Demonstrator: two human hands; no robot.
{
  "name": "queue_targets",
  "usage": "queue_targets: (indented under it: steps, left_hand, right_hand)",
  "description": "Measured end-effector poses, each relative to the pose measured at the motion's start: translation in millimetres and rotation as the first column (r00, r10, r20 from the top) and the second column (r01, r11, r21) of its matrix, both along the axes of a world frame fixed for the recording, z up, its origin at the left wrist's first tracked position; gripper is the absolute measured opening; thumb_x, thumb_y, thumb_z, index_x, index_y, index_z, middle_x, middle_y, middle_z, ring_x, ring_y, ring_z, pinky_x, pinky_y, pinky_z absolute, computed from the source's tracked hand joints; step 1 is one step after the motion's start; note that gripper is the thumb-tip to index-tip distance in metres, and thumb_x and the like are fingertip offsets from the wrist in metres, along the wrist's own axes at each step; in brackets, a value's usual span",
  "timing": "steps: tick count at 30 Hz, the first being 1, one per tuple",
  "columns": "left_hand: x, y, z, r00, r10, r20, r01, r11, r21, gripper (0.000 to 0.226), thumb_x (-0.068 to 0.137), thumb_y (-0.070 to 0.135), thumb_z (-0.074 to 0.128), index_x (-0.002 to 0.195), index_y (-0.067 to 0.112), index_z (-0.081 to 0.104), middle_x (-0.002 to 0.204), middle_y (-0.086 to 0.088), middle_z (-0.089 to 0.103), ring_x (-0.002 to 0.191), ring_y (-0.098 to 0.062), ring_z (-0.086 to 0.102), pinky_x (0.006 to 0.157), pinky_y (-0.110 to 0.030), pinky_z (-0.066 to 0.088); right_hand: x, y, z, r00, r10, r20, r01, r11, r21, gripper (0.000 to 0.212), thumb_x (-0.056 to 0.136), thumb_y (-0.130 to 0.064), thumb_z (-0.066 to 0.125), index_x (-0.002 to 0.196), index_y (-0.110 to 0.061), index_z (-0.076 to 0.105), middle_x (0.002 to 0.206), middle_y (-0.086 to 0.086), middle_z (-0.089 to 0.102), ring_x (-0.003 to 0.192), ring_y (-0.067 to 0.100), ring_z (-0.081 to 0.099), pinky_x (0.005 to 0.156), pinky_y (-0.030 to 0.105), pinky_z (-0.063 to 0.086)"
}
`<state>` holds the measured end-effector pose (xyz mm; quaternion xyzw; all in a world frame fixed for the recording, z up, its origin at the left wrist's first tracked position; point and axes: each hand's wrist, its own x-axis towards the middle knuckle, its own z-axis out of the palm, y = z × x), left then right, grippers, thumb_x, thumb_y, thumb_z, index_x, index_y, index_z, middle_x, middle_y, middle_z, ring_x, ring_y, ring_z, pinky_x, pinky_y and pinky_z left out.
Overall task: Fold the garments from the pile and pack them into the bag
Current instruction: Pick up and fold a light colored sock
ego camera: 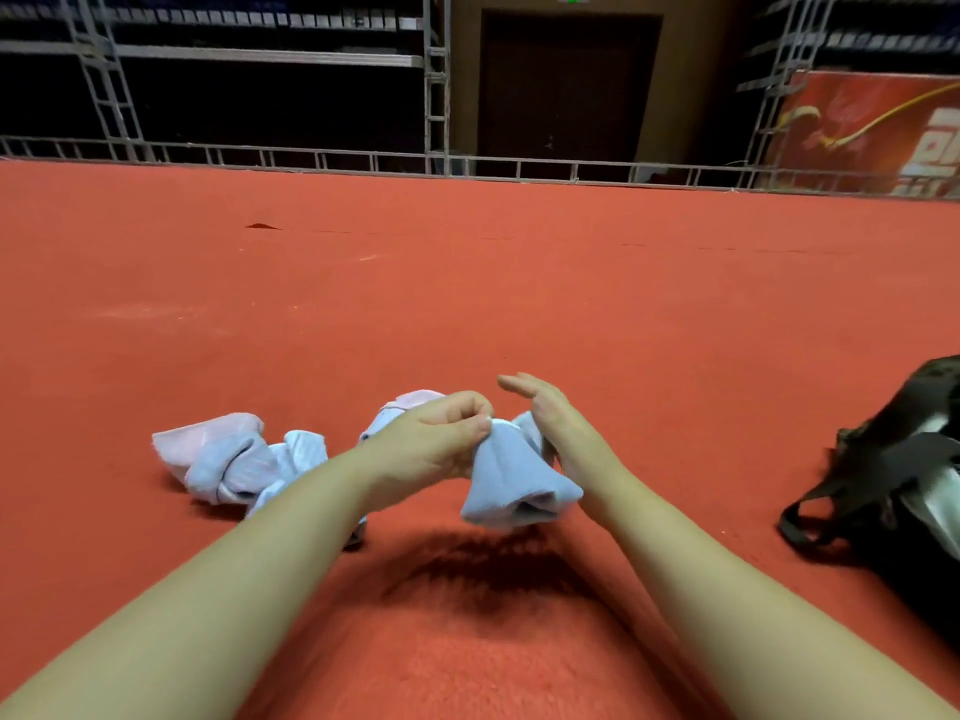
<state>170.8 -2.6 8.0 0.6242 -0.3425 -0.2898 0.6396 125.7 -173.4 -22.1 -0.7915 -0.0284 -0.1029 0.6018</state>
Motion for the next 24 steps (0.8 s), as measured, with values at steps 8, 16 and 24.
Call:
queue_targets:
  steps: [8, 16, 24]
  left_hand:
    - [-7.4, -52.2, -28.9, 0.961, 0.251, -0.114, -0.265, 0.954, -0.139, 0.032, 0.086, 0.033, 0.060, 0.084, 0.003, 0.052, 0.074, -0.005, 0.058, 0.069, -0.013, 0.053, 0.067, -0.033, 0.044]
    - [29.0, -61.9, -44.7, 0.600, 0.745, -0.291, -0.800, 0.563, -0.209, 0.027, 0.098, 0.025, 0.045, 0.074, 0.014, 0.051, 0.070, -0.003, 0.050, 0.066, -0.013, 0.048, 0.065, -0.029, 0.044]
    - [32.0, -48.8, -50.2, 0.550, 0.823, -0.138, -0.825, 0.511, -0.239, 0.020, 0.098, 0.022, 0.047, 0.079, 0.023, 0.053, 0.075, 0.006, 0.052, 0.076, -0.009, 0.049, 0.075, -0.027, 0.041]
  right_hand:
    - [-2.0, -30.9, -22.3, 0.993, -0.116, 0.021, 0.105, 0.949, 0.296, 0.058, 0.057, -0.065, 0.065, 0.054, -0.010, 0.046, 0.047, -0.006, 0.047, 0.047, 0.007, 0.041, 0.052, 0.027, 0.032]
    - [4.0, -63.1, -45.9, 0.991, -0.129, -0.044, 0.128, 0.777, 0.616, 0.036, 0.054, -0.044, 0.084, 0.054, -0.020, 0.058, 0.063, 0.010, 0.056, 0.066, 0.024, 0.055, 0.068, 0.037, 0.046]
    - [8.2, -46.6, -50.4, 0.993, 0.030, -0.117, 0.061, 0.709, 0.703, 0.082, 0.082, -0.054, 0.064, 0.119, 0.017, 0.051, 0.120, 0.040, 0.054, 0.115, 0.052, 0.052, 0.104, 0.061, 0.037]
